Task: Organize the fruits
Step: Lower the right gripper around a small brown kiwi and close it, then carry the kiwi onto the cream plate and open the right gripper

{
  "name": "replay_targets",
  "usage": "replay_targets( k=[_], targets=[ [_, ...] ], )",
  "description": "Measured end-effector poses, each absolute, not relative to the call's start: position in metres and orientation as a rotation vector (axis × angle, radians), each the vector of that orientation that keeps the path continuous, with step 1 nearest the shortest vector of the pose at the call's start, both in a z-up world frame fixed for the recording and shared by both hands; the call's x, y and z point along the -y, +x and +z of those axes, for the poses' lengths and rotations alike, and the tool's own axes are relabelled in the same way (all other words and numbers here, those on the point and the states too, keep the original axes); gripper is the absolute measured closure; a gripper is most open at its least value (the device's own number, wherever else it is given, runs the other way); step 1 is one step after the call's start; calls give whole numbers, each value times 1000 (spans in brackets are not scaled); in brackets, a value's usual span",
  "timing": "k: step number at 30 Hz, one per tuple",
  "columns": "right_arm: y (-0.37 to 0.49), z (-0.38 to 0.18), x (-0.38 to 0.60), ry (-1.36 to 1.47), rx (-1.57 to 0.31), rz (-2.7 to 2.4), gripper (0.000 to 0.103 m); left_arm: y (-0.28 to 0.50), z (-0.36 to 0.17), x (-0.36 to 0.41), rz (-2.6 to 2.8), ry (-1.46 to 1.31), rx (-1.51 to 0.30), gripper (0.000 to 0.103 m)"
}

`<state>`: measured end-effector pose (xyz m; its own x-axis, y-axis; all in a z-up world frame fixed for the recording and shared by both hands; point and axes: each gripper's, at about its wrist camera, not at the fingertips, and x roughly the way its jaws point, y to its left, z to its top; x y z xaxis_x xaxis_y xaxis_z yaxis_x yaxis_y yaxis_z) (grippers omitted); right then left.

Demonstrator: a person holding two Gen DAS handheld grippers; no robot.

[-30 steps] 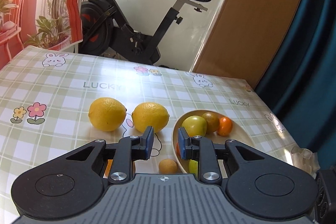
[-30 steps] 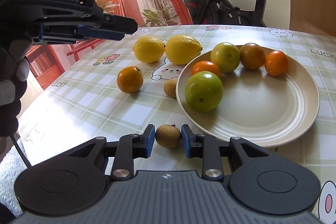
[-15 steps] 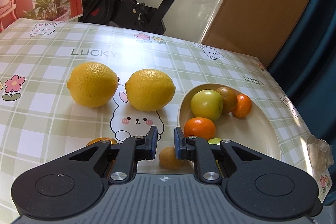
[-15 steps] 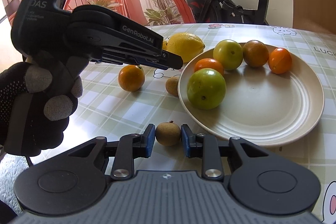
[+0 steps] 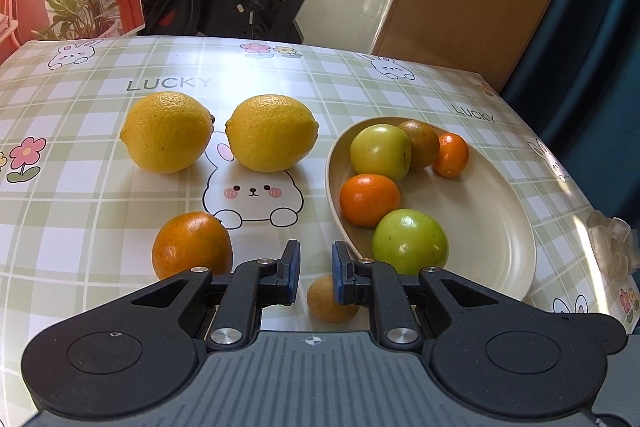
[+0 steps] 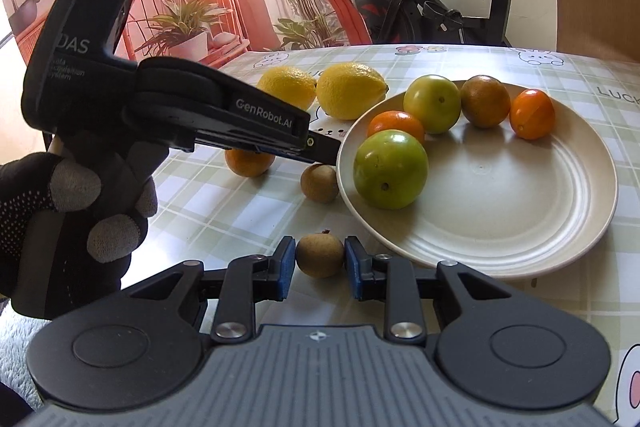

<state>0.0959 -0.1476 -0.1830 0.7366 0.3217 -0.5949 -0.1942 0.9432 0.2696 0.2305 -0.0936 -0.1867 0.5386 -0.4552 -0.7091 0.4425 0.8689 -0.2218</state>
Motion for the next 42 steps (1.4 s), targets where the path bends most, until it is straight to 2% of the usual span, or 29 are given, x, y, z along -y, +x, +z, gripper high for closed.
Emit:
replay_targets(
  k=[11,13,15,42],
  targets=[
    [95,-182,146,175,-692,273,74,221,-184,76,-599,-90,-895,83],
    [94,-182,146,177,-692,273,74,217,-185,75,-602,-84,-895,77],
    [94,-182,146,177,-691,273,74,213,-185,75,-606,-82,-897,75],
    [94,-182,147,179,-690,274,74,194,-191,76,-560,-65,-873,76]
  ],
)
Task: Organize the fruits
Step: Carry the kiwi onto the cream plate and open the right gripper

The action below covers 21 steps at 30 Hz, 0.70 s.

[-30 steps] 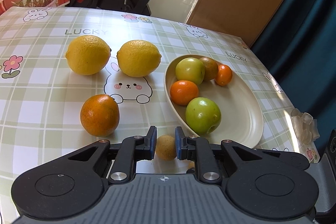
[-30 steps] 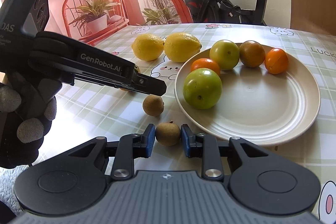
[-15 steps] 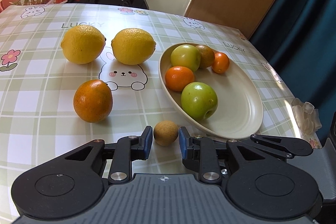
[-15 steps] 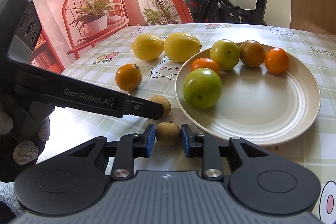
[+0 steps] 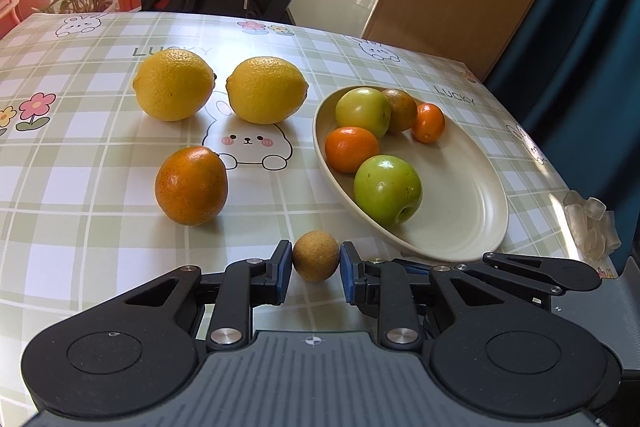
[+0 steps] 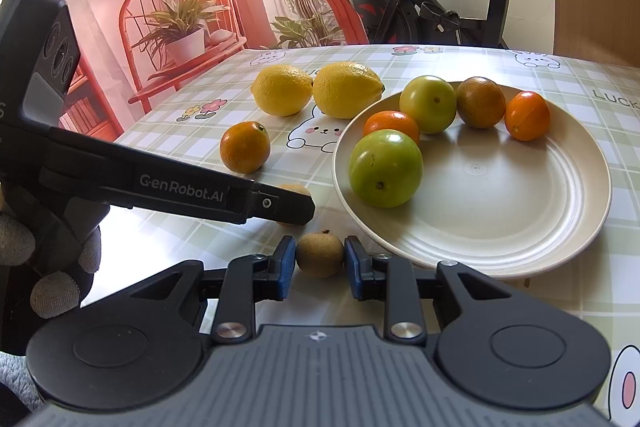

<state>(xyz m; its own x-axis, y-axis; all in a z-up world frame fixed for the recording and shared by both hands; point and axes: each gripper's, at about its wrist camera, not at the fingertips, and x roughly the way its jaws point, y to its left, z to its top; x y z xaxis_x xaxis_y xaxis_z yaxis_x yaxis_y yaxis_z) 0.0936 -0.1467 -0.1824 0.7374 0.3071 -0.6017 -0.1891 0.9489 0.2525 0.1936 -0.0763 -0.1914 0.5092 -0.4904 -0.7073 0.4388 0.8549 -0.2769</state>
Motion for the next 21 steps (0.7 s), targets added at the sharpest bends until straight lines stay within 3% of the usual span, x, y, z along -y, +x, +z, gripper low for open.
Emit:
replay_targets(
  k=[21],
  targets=[
    [75,-148,157,193,-544,220,74,167,-122,88,-593,-77,-691,76]
  ],
)
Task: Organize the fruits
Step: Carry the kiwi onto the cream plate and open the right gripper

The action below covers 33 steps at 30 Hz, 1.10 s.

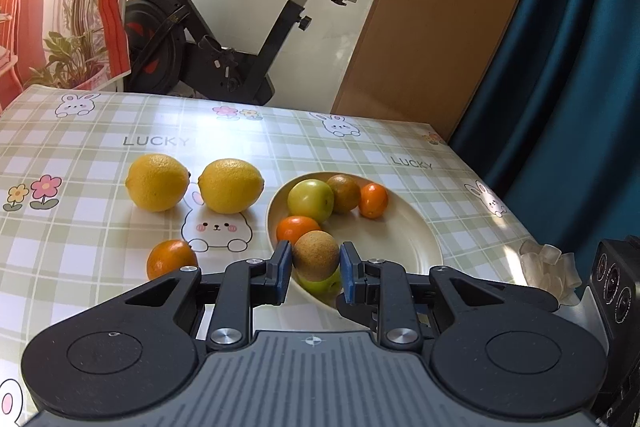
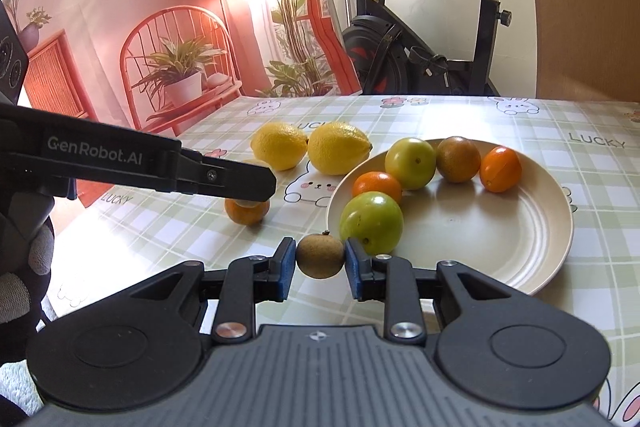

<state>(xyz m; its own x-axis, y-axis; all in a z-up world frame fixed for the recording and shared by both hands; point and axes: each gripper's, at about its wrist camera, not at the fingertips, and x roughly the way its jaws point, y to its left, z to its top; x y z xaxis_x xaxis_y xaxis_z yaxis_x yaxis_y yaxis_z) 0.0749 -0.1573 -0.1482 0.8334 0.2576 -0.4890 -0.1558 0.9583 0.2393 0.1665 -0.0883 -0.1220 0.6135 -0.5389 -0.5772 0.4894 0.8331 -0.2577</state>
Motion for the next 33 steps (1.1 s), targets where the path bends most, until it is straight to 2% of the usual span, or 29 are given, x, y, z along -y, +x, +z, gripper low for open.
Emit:
replay_targets(
  k=[5,13,33],
  targets=[
    [78,-141,179,201,-510,157,74,181,-121,117,-626,-38,-691,76],
    [97,-153,213,114,-502,64,74,221,-149,159,-632,-20,-793,76],
    [145,-183,222,69,-561,77,74,263,-175,179,-583,-31,-891,76]
  ],
)
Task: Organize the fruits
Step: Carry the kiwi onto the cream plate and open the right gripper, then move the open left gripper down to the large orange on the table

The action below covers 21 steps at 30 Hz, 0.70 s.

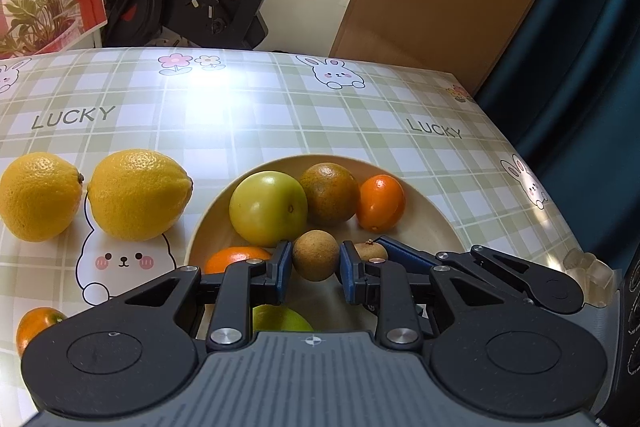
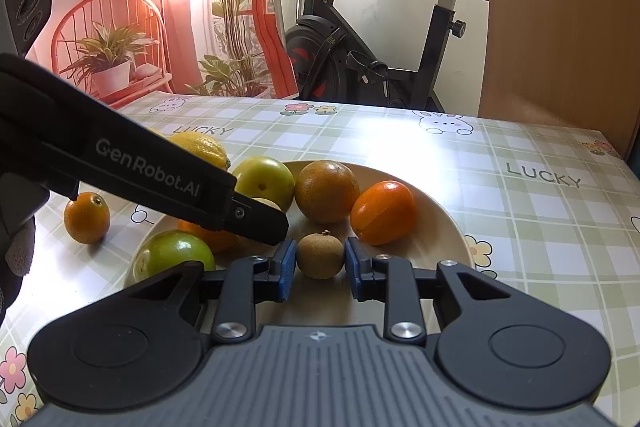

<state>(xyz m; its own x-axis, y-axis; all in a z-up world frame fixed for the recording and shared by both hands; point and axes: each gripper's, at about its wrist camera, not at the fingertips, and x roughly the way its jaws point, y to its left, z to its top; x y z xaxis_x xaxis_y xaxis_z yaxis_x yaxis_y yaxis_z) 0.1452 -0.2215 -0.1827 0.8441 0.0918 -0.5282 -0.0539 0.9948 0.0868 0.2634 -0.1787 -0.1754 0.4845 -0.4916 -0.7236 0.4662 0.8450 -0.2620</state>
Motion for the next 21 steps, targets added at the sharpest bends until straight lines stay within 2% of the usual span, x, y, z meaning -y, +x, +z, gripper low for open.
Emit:
replay_targets(
  k=[4,8,11,16,21],
  targets=[
    [145,-184,222,81,-561,62,73,265,-178,180,-575,-35,-900,76],
    [139,-183,226,118,-526,23,61,262,-178,180,-574,-33,-898,74],
    [131,-181,233,154,-494,2,60,260,-174,178,-578,-30,-888,71],
    [124,-178,238,188,-464,-17,59,252,-163,171,-576,-19,-851,61],
    [122,-177,241,196,-454,-20,59,246,-150,154,-551,-30,-813,61]
  ],
)
